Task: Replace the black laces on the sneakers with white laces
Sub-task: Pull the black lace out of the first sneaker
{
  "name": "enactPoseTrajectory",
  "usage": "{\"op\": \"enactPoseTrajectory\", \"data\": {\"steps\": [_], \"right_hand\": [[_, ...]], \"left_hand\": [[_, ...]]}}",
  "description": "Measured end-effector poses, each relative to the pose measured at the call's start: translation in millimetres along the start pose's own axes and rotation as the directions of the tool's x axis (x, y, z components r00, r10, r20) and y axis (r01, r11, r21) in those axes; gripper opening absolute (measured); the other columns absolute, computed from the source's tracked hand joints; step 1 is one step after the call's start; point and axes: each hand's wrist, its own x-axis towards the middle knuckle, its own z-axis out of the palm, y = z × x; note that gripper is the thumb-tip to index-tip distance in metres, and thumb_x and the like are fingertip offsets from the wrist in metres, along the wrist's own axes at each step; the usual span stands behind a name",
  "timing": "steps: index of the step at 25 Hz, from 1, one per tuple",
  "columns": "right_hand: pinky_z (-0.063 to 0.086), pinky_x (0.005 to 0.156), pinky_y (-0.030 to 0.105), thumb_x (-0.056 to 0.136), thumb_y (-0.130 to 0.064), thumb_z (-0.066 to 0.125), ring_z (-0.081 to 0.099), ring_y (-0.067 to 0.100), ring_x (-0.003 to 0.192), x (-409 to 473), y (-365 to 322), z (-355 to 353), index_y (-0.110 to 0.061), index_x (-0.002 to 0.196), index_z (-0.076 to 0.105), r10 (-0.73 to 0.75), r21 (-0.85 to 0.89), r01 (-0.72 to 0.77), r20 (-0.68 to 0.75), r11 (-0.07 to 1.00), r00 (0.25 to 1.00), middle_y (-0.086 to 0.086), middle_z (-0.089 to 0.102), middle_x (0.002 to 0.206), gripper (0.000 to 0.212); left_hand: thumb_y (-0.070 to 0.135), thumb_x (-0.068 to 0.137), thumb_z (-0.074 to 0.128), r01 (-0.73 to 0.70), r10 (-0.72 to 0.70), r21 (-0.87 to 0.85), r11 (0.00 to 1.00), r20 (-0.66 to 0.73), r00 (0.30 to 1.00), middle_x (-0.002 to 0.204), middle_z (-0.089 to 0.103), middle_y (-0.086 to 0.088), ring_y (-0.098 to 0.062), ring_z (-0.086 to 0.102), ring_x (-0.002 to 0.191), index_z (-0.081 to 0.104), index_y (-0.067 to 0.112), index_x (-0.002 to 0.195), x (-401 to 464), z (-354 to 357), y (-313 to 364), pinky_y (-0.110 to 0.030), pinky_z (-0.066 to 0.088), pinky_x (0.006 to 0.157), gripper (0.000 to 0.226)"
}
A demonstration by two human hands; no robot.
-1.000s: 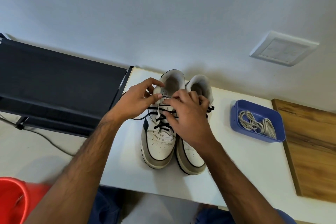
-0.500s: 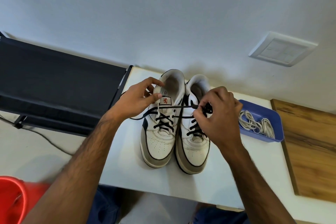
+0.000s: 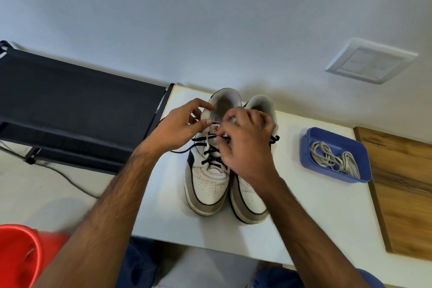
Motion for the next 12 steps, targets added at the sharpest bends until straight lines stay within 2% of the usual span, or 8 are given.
{"op": "enactPoseTrajectory", "data": {"steps": [3,5,7,10,12], "right_hand": [[0.026,0.095,0.042,0.078,-0.03,0.06,0.047,0.019,0.108,-13.6,27.6,-28.0,-0.027,0.081,0.06,0.183,0.101,-0.17,-0.14,0.98,0.973,-0.008,0.056,0.107,0.005],[0.027,0.088,0.039,0.076,-0.033,0.054,0.048,0.017,0.099,-21.7,44.4,-44.9,-0.026,0.079,0.058,0.293,0.196,-0.261,-0.161,0.945,0.942,-0.009,0.056,0.097,0.008],[0.031,0.086,0.04,0.077,-0.034,0.053,0.05,0.015,0.089,-27.4,50.8,-57.0,-0.027,0.077,0.056,0.27,0.249,-0.246,-0.067,0.937,0.96,-0.012,0.056,0.086,0.007],[0.032,0.095,0.042,0.079,-0.033,0.056,0.051,0.006,0.087,-41.7,47.6,-63.0,-0.029,0.078,0.055,0.113,0.246,-0.155,0.176,0.957,0.978,-0.014,0.057,0.079,0.004],[0.029,0.101,0.041,0.08,-0.043,0.049,0.054,0.006,0.086,-50.9,47.7,-66.2,-0.028,0.075,0.056,0.051,0.221,-0.125,0.316,0.967,0.947,-0.013,0.058,0.077,0.017]], "left_hand": [[0.033,0.098,0.065,0.012,-0.012,0.009,1.0,0.008,1.0,0.096,0.061,0.012,-0.004,0.066,0.083,0.06,0.036,0.124,-0.6,1.5,0.5,-0.019,0.047,0.076,0.027],[0.034,0.098,0.065,0.018,-0.018,0.018,1.0,-0.001,1.0,0.095,0.061,0.013,-0.005,0.066,0.086,0.06,0.037,0.124,-1.1,0.3,-1.1,-0.022,0.048,0.079,0.026],[0.036,0.098,0.064,0.005,-0.005,0.045,0.999,-0.005,1.0,0.095,0.06,0.014,-0.007,0.065,0.089,0.059,0.037,0.124,-1.4,0.6,-0.8,-0.024,0.049,0.08,0.027],[0.041,0.098,0.062,-0.068,0.07,0.145,0.987,-0.01,0.997,0.099,0.057,0.017,-0.005,0.063,0.089,0.058,0.035,0.126,-2.3,5.6,0.1,-0.029,0.052,0.082,0.028],[0.048,0.099,0.058,-0.137,0.146,0.288,0.948,-0.011,0.989,0.102,0.052,0.015,-0.006,0.061,0.086,0.056,0.036,0.128,-4.5,8.2,2.9,-0.036,0.054,0.082,0.031]]}}
